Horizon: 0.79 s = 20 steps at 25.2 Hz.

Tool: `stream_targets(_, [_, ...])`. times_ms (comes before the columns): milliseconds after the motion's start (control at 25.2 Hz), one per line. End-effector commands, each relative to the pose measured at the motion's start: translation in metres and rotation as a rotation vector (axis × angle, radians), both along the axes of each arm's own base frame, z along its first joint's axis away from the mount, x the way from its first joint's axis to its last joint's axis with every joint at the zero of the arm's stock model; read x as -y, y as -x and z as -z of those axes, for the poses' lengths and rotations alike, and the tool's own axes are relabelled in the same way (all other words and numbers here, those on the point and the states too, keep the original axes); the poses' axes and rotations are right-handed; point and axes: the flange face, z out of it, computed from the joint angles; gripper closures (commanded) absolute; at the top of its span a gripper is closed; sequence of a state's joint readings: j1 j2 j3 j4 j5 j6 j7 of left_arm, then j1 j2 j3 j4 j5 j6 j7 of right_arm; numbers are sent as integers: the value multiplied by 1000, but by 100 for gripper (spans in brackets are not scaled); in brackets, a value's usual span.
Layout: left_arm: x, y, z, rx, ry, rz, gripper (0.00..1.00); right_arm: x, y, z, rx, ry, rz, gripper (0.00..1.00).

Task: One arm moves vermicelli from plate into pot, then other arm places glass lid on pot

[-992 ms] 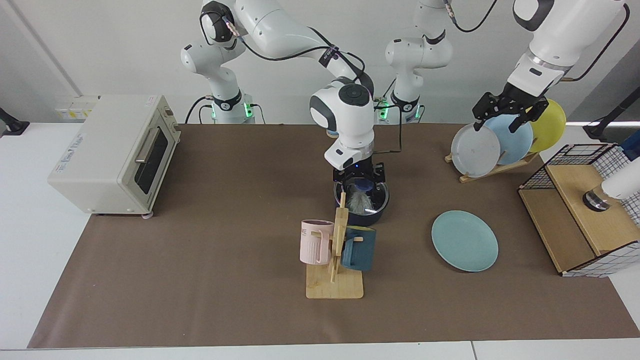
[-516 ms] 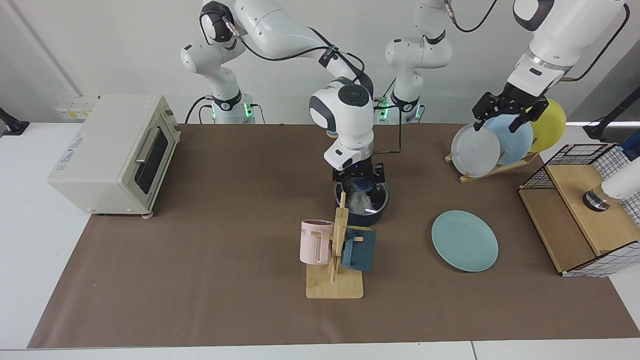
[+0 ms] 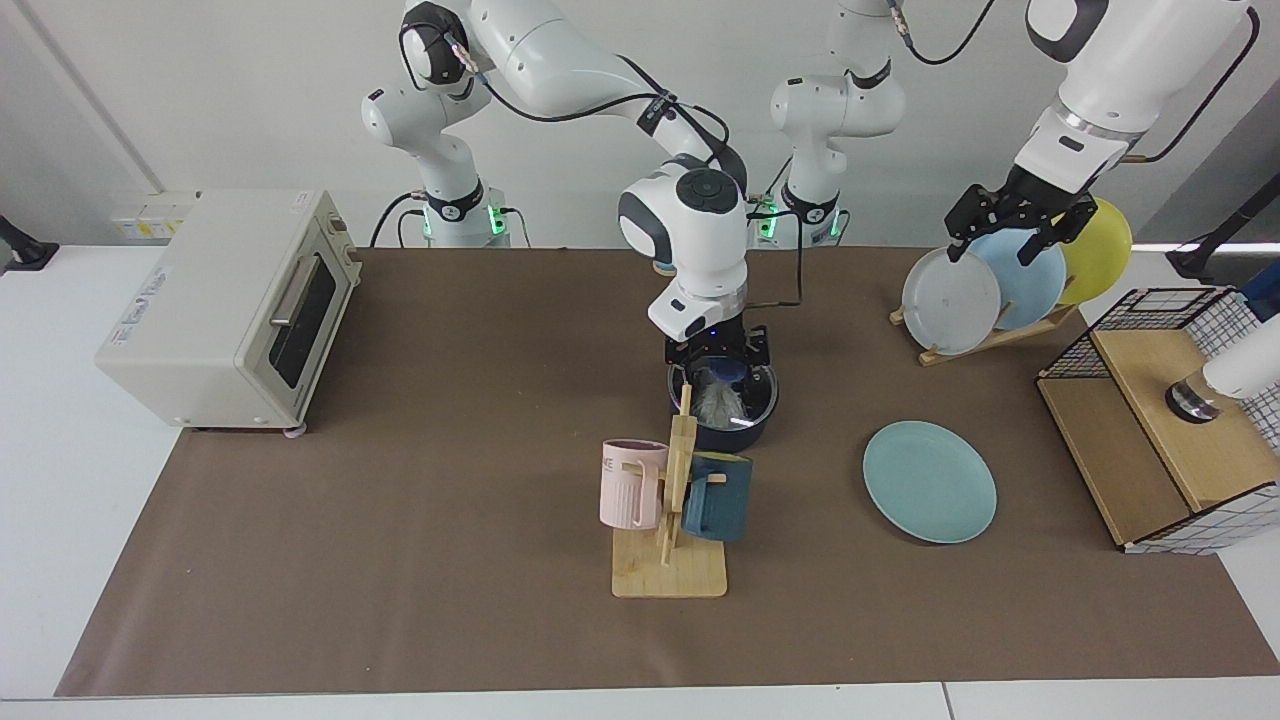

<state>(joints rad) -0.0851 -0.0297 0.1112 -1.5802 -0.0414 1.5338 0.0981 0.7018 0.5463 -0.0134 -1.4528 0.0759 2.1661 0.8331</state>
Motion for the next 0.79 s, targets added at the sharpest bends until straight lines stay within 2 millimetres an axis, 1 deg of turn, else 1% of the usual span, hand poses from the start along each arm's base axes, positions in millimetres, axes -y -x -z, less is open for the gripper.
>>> stream_targets(0, [0,8,-1,7,-18,10,0,7,4,3,-6,-25,-24,1])
stream_targets(437, [0,8,-1,7,-18,9,0,4,5,13,11,-36,-21,1])
stream_targets(635, [0,8,-1,7,-18,9,0,2,6,11,13,-36,-25,1])
stream_targets(754, [0,8,-1,7,-18,9,0,2,4,3,14,-38,-23,1])
